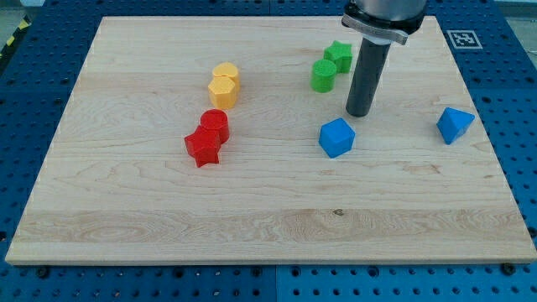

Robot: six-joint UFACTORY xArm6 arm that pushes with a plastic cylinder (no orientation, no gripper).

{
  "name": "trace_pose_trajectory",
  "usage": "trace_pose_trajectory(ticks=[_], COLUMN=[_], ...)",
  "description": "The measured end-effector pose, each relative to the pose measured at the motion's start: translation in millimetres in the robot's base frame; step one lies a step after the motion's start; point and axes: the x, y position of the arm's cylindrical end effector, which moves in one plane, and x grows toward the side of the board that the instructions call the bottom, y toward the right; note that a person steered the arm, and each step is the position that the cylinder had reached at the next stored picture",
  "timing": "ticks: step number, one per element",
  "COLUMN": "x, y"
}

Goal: Slide blue cube towards center right

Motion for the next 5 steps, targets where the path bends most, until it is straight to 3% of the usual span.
trace_pose_trajectory(ticks=[3,5], x=[15,62], y=[-84,-72])
